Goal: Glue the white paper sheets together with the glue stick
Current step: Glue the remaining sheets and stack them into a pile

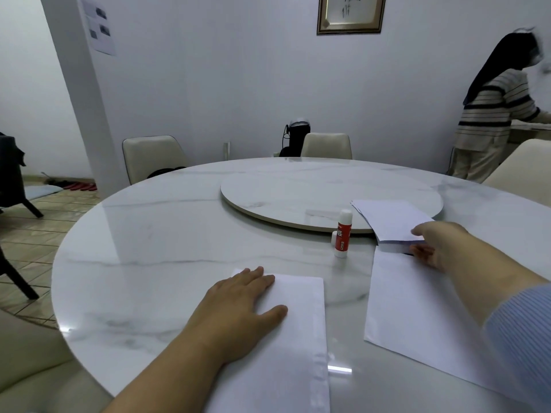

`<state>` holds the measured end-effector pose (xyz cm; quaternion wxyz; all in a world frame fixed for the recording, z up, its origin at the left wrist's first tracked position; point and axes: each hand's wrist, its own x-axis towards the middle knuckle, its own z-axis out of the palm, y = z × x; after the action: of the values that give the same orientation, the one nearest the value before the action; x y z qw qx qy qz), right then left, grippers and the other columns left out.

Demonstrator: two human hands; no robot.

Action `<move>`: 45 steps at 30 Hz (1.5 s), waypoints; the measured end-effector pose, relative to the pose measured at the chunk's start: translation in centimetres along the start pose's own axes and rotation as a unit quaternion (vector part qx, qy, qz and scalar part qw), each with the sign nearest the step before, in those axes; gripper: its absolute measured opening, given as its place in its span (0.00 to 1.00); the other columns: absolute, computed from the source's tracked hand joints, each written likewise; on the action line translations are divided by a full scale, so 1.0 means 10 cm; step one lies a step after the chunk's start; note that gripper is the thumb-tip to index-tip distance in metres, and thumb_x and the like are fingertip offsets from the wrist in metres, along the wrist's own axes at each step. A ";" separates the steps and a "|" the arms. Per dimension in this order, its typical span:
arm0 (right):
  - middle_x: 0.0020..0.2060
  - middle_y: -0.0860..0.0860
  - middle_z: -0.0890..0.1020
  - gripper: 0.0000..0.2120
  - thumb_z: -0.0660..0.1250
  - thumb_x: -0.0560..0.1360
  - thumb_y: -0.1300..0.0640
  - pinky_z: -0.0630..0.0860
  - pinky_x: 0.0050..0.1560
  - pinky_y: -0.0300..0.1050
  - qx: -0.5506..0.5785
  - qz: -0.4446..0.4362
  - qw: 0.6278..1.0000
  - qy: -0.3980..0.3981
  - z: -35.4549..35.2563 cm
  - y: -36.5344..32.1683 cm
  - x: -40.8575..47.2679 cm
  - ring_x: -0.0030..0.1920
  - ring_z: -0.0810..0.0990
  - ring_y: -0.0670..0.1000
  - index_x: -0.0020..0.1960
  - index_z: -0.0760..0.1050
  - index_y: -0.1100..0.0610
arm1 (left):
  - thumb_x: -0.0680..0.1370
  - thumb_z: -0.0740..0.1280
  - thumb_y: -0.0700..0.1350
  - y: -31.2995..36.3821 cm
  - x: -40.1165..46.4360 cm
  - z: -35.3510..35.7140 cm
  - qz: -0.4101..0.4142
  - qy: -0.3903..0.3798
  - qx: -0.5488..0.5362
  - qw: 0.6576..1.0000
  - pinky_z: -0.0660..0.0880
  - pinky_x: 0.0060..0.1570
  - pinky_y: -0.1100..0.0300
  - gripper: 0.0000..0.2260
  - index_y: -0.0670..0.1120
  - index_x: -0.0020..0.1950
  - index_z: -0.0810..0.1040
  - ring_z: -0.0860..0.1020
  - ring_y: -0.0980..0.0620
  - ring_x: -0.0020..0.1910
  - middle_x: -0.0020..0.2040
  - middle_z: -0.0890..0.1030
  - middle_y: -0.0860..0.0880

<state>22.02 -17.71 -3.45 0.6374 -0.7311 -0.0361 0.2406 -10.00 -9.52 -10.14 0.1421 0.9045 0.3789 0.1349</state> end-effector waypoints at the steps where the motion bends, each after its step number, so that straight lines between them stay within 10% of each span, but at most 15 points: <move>1: 0.39 0.56 0.72 0.15 0.64 0.75 0.64 0.75 0.28 0.41 -0.027 -0.002 0.999 0.022 0.00 -0.01 -0.02 0.36 0.72 0.56 0.61 0.70 0.59 | 0.74 0.55 0.65 0.00 0.00 0.00 0.000 -0.005 0.006 1.000 0.47 0.73 0.60 0.29 0.61 0.74 0.56 0.48 0.60 0.75 0.77 0.53 0.61; 4: 0.55 0.59 0.77 0.23 0.67 0.70 0.59 0.74 0.48 0.49 -0.169 -0.092 0.973 0.126 0.10 0.01 -0.12 0.52 0.77 0.61 0.64 0.71 0.63 | 0.75 0.51 0.66 0.02 0.05 0.00 -0.002 -0.031 0.039 0.999 0.47 0.73 0.58 0.29 0.59 0.75 0.52 0.47 0.58 0.76 0.78 0.50 0.59; 9: 0.65 0.58 0.69 0.35 0.78 0.62 0.53 0.70 0.57 0.46 -0.277 -0.144 0.947 -0.078 0.51 0.16 -0.48 0.63 0.71 0.57 0.66 0.71 0.59 | 0.79 0.48 0.61 0.11 0.38 -0.05 -0.037 -0.065 0.132 0.988 0.50 0.73 0.51 0.28 0.52 0.77 0.50 0.47 0.50 0.77 0.79 0.49 0.50; 20: 0.52 0.59 0.76 0.10 0.60 0.79 0.54 0.70 0.45 0.48 -0.288 -0.345 0.892 -0.041 0.81 0.33 -0.58 0.47 0.74 0.58 0.50 0.72 0.61 | 0.79 0.45 0.58 0.25 0.55 0.17 -0.014 -0.076 0.080 0.994 0.41 0.74 0.50 0.26 0.55 0.77 0.47 0.43 0.52 0.77 0.79 0.45 0.54; 24: 0.49 0.54 0.77 0.13 0.61 0.78 0.51 0.73 0.48 0.51 -0.298 -0.414 0.852 -0.119 0.75 0.27 -0.73 0.47 0.75 0.56 0.61 0.71 0.54 | 0.78 0.50 0.57 0.30 0.56 0.18 -0.016 -0.006 0.068 0.998 0.47 0.73 0.49 0.25 0.55 0.75 0.57 0.51 0.51 0.76 0.77 0.56 0.52; 35: 0.34 0.44 0.81 0.04 0.74 0.67 0.58 0.73 0.41 0.43 -0.006 -0.307 0.937 -0.165 0.84 0.47 -0.73 0.35 0.77 0.46 0.41 0.80 0.51 | 0.81 0.43 0.52 0.25 0.59 0.20 -0.033 -0.048 0.067 0.996 0.41 0.74 0.50 0.24 0.53 0.77 0.45 0.43 0.53 0.77 0.78 0.45 0.56; 39: 0.36 0.50 0.82 0.04 0.66 0.76 0.59 0.74 0.36 0.38 -0.085 -0.389 0.893 -0.210 0.98 0.59 -0.76 0.27 0.77 0.40 0.48 0.73 0.60 | 0.81 0.43 0.51 0.26 0.59 0.21 -0.033 -0.053 0.077 0.995 0.41 0.74 0.49 0.24 0.53 0.77 0.45 0.43 0.52 0.77 0.78 0.44 0.55; 45: 0.43 0.56 0.83 0.04 0.63 0.77 0.59 0.74 0.46 0.46 -0.212 -0.441 0.843 -0.224 1.04 0.62 -0.75 0.41 0.79 0.50 0.49 0.71 0.59 | 0.81 0.43 0.50 0.25 0.59 0.21 -0.035 -0.050 0.079 0.995 0.41 0.74 0.49 0.23 0.53 0.77 0.45 0.43 0.53 0.77 0.78 0.44 0.55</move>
<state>9.74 -12.03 -7.77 0.4803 -0.6817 -0.5463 0.0778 -3.65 -7.30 -10.35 0.0936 0.9047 0.4120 0.0543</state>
